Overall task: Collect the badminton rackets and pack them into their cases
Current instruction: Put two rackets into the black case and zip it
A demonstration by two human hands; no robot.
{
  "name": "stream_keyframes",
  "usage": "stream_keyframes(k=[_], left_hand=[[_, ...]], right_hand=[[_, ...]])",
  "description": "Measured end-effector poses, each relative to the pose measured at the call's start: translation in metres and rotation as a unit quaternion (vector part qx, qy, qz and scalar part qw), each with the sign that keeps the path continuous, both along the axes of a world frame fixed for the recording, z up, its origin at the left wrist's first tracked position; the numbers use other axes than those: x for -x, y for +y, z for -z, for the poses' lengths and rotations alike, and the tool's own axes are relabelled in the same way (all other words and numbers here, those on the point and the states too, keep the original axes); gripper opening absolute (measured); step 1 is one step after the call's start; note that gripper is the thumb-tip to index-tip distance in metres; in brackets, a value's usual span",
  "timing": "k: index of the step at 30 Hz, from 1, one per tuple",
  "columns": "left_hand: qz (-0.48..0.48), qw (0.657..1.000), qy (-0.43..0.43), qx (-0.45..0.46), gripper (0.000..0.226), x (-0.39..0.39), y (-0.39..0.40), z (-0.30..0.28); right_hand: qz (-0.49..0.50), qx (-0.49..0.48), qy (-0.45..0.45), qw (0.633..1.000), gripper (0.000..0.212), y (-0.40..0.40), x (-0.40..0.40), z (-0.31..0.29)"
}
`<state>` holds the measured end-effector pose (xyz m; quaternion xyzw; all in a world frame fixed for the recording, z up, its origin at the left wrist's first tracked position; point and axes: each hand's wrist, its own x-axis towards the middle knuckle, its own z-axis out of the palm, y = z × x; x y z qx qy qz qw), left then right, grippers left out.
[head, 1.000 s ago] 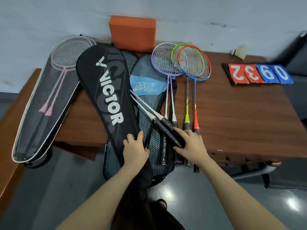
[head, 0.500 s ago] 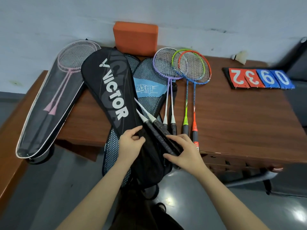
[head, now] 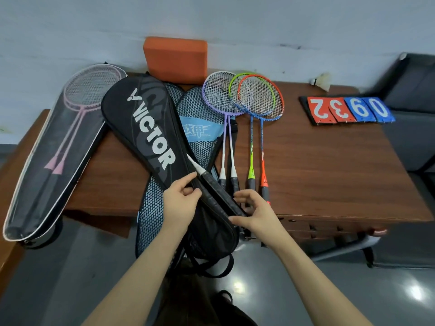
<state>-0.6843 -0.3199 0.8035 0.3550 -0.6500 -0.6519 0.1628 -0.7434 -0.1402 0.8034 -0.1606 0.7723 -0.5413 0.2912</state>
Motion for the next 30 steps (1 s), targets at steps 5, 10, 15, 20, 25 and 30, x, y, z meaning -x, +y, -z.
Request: stream_keyframes(k=[5,10,15,20,25,30], left_hand=[[-0.03,0.996,0.056,-0.07,0.042,-0.002,-0.003,-0.014],[-0.034,0.992,0.087,-0.085,0.043,-0.003,-0.003,-0.021],[-0.027,0.99,0.115,-0.078,0.042,-0.009,-0.01,-0.029],[0.006,0.995,0.086,-0.052,0.035,-0.015,-0.01,-0.03],[0.091,0.992,0.027,0.086,0.043,-0.009,-0.003,-0.018],[0.25,0.903,-0.068,0.344,0.053,0.008,-0.003,0.003]], right_hand=[[0.006,0.087,-0.067,0.994,0.022,-0.004,0.002,-0.004],[-0.039,0.061,-0.124,0.99,0.026,0.006,0.008,-0.003],[-0.024,0.155,-0.274,0.949,0.037,0.006,0.003,0.002],[-0.031,0.105,-0.238,0.965,0.06,-0.008,0.013,-0.007],[-0.001,0.065,-0.187,0.98,0.031,-0.008,0.019,-0.004],[-0.024,0.003,-0.109,0.994,0.031,0.006,0.024,-0.005]])
